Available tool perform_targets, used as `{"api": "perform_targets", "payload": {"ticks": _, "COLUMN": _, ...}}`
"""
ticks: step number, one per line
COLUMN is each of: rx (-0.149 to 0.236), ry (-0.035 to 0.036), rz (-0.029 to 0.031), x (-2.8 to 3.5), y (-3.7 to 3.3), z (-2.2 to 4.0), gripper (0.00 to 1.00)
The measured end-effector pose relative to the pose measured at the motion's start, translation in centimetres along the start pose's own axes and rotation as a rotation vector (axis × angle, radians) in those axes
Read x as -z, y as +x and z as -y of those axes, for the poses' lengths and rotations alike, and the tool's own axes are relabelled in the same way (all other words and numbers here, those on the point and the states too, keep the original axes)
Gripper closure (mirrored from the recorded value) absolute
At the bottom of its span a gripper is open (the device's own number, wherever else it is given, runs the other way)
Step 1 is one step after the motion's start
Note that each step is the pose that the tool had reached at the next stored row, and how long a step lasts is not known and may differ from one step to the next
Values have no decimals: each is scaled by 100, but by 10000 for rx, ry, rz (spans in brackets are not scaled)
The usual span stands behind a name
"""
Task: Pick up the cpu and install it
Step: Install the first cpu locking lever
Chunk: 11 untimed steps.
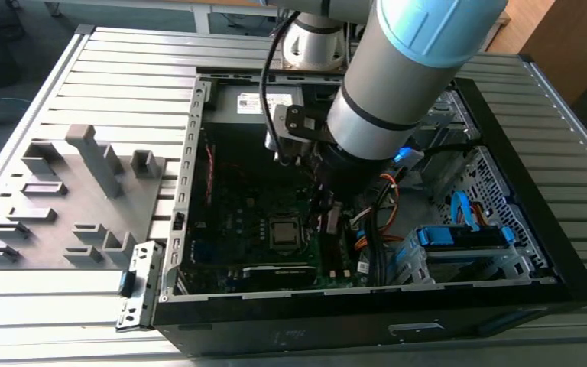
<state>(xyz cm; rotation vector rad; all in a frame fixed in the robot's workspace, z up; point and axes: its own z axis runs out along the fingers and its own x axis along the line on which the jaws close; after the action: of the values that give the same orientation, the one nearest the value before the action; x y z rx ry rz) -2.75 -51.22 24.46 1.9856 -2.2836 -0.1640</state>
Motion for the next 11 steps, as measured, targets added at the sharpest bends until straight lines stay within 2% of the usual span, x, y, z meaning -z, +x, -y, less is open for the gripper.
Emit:
{"api": "perform_targets", "payload": {"ticks": 3, "rx": -2, "ry": 0, "rz": 0, "x": -1, "y": -24, "z": -6, "gripper": 89}}
{"api": "perform_targets", "payload": {"ticks": 6, "rx": -1, "ry": -1, "rz": 4, "x": -15, "y": -58, "z": -56, "gripper": 89}}
{"api": "perform_targets", "payload": {"ticks": 11, "rx": -1, "ry": 7, "rz": 5, "x": -64, "y": -60, "z": -256, "gripper": 89}}
